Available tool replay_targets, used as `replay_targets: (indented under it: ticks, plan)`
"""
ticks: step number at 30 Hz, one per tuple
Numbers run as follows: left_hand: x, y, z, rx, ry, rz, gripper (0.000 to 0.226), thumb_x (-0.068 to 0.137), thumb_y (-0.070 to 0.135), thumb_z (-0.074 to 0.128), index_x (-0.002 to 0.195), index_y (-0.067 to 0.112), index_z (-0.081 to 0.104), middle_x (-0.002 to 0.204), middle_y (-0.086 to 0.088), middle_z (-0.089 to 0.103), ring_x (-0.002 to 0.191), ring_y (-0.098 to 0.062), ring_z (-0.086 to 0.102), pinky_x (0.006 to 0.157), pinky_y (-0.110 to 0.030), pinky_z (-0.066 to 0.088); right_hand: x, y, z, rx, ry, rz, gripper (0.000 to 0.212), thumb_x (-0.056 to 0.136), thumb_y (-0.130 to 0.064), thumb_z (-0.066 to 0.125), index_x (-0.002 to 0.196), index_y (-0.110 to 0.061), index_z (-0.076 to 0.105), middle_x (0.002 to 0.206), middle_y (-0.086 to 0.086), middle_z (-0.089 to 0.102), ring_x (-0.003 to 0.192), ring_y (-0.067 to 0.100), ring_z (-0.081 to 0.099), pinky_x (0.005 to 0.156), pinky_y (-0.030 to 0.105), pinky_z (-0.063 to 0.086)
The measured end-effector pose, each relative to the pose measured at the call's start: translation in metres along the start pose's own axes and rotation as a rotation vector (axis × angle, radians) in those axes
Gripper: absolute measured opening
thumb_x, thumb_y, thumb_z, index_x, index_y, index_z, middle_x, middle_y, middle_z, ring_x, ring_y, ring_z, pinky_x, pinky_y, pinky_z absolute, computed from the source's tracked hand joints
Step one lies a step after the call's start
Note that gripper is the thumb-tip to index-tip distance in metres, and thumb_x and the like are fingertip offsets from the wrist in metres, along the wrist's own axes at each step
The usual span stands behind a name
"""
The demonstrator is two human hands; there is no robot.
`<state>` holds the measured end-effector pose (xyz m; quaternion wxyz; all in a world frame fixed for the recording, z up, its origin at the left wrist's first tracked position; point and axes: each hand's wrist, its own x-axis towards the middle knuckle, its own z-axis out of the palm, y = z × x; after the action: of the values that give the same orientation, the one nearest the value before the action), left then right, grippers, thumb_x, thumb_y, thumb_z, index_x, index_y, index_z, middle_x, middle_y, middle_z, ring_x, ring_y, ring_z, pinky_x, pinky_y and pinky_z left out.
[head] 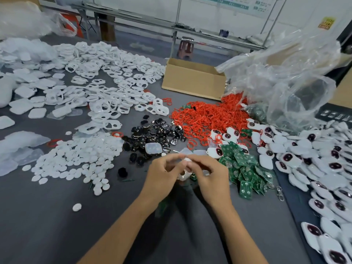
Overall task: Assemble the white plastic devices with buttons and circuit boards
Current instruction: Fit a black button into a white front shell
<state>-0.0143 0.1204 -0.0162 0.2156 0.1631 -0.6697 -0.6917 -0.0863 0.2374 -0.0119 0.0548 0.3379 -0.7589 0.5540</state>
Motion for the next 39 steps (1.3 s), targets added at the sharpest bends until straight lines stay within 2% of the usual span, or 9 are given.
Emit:
replay_targets:
  ticks: [4, 9, 14, 19, 22, 26, 29, 33, 39]
  plan:
    - [0.002, 0.004, 0.001, -0.087, -0.001, -0.033, 0.014, 0.092, 0.011, 0.062, 0.09, 0.012, 0.075, 0.078, -0.002, 0.074, 0.065, -0.004, 0.06, 0.054, -0.027, 0.056, 0.029, 0.007, -0.003, -0.17, 0.005, 0.03, 0.019, 0.09, -0.011, 0.061, 0.099, -0.019, 0.074, 0.093, -0.008, 0.073, 0.085, 0.004, 0.066, 0.078, 0.022, 0.05]
    - [0.01, 0.001, 0.0, -0.24, 0.158, -0.097, 0.005, 0.09, 0.008, 0.063, 0.094, 0.007, 0.066, 0.085, -0.014, 0.074, 0.081, -0.033, 0.069, 0.059, -0.034, 0.06, 0.068, 0.016, 0.007, -0.617, -0.047, 0.123, 0.012, 0.086, -0.021, 0.064, 0.091, -0.016, 0.073, 0.088, 0.004, 0.073, 0.083, 0.022, 0.065, 0.076, 0.035, 0.052]
    - [0.012, -0.005, 0.0, -0.222, 0.171, -0.068, 0.016, 0.091, 0.003, 0.059, 0.101, 0.015, 0.059, 0.081, -0.008, 0.073, 0.077, -0.03, 0.07, 0.059, -0.038, 0.059, 0.073, 0.02, 0.022, -0.828, -0.099, 0.208, 0.018, 0.085, -0.03, 0.062, 0.083, -0.015, 0.072, 0.084, 0.011, 0.07, 0.084, 0.034, 0.063, 0.066, 0.034, 0.049]
    - [0.012, -0.008, -0.001, -0.093, 0.115, -0.012, 0.025, 0.094, 0.002, 0.056, 0.086, 0.018, 0.074, 0.085, -0.005, 0.071, 0.079, -0.024, 0.071, 0.058, -0.033, 0.059, 0.069, 0.015, 0.014, -0.648, -0.04, 0.134, 0.01, 0.086, -0.018, 0.063, 0.083, -0.013, 0.071, 0.078, 0.004, 0.069, 0.075, 0.024, 0.062, 0.067, 0.033, 0.049]
    - [0.011, -0.006, -0.001, -0.093, 0.132, -0.015, 0.029, 0.092, 0.002, 0.059, 0.085, 0.024, 0.076, 0.08, 0.001, 0.071, 0.07, -0.011, 0.068, 0.058, -0.033, 0.06, 0.053, 0.004, 0.004, -0.326, -0.027, 0.081, 0.008, 0.087, -0.01, 0.065, 0.081, -0.015, 0.069, 0.068, -0.008, 0.065, 0.064, 0.011, 0.059, 0.064, 0.019, 0.046]
    - [0.012, -0.005, -0.001, -0.04, 0.16, 0.017, 0.01, 0.084, 0.017, 0.073, 0.092, 0.022, 0.078, 0.077, 0.006, 0.073, 0.073, -0.013, 0.069, 0.069, -0.044, 0.06, 0.029, -0.002, -0.006, -0.057, -0.093, 0.133, 0.022, 0.09, -0.002, 0.059, 0.082, -0.02, 0.068, 0.068, -0.008, 0.069, 0.061, 0.008, 0.065, 0.064, 0.024, 0.054]
    - [0.011, -0.004, 0.0, 0.01, 0.144, 0.041, 0.014, 0.078, 0.022, 0.078, 0.092, 0.02, 0.079, 0.08, 0.007, 0.074, 0.073, -0.007, 0.068, 0.074, -0.037, 0.059, 0.017, 0.003, -0.006, -0.012, -0.068, 0.121, 0.033, 0.09, 0.0, 0.058, 0.08, -0.029, 0.068, 0.068, -0.006, 0.069, 0.06, 0.014, 0.063, 0.063, 0.03, 0.053]
    - [0.008, 0.0, 0.004, 0.009, 0.105, 0.098, 0.007, 0.079, 0.009, 0.076, 0.086, 0.011, 0.079, 0.081, 0.002, 0.075, 0.073, -0.007, 0.069, 0.058, -0.016, 0.052, 0.014, 0.009, -0.003, -0.014, -0.065, 0.086, 0.035, 0.088, 0.003, 0.056, 0.082, -0.028, 0.071, 0.068, 0.0, 0.068, 0.06, 0.017, 0.059, 0.066, 0.045, 0.053]
    - [0.007, 0.0, 0.004, 0.101, 0.14, 0.164, 0.002, 0.079, 0.01, 0.076, 0.079, 0.012, 0.078, 0.071, 0.004, 0.074, 0.06, -0.004, 0.065, 0.055, -0.013, 0.049, 0.01, 0.005, -0.004, -0.086, -0.057, 0.041, 0.024, 0.086, 0.0, 0.062, 0.087, -0.02, 0.076, 0.073, -0.011, 0.07, 0.063, 0.005, 0.062, 0.064, 0.03, 0.053]
